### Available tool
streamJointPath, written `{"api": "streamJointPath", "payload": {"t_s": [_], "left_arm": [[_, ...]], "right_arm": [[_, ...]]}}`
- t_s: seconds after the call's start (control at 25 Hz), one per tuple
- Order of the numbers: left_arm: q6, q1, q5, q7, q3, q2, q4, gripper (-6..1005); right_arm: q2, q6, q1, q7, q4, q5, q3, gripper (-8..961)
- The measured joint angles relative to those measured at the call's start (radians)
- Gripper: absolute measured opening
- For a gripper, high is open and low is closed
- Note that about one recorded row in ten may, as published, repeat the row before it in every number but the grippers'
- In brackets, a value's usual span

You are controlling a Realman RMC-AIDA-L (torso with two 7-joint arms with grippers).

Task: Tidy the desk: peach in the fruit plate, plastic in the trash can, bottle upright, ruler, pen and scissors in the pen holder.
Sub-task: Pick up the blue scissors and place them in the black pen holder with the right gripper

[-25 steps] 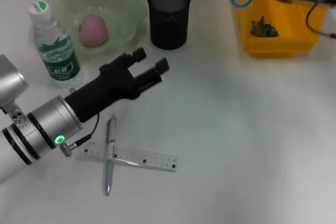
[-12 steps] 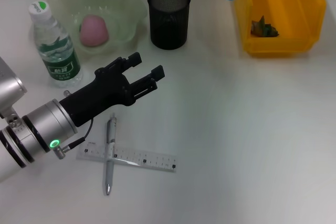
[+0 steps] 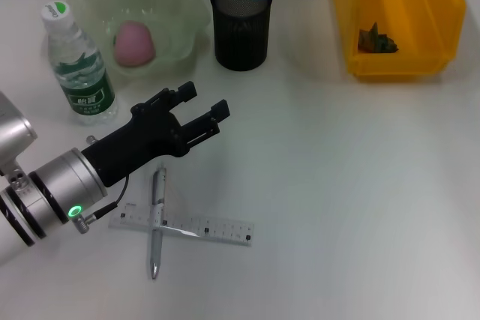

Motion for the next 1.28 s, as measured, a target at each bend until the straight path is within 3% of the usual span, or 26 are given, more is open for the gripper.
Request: {"api": "streamJointPath", "payload": {"t_s": [0.28, 0.64, 1.0, 1.28], "left_arm": [[0.001, 0.023, -0.008, 0.009, -0.03, 0.0, -0.01, 788], [0.021, 0.039, -0.009, 0.01, -0.055, 0.0, -0.011, 786], [0.028, 0.043, -0.011, 0.01, -0.078, 0.0, -0.012, 783], [0.029, 0.045, -0.011, 0.006, -0.08, 0.0, -0.012, 781]], "right_arm": [[0.011, 0.082, 0.044, 0.022, 0.045, -0.044, -0.063, 158], [0.05, 0.169, 0.097, 0.005, 0.112, -0.049, -0.084, 168], [0.069, 0.214, 0.115, 0.01, 0.152, -0.051, -0.124, 177], [0.071, 0.24, 0.11, 0.022, 0.14, -0.052, -0.139, 185]]}}
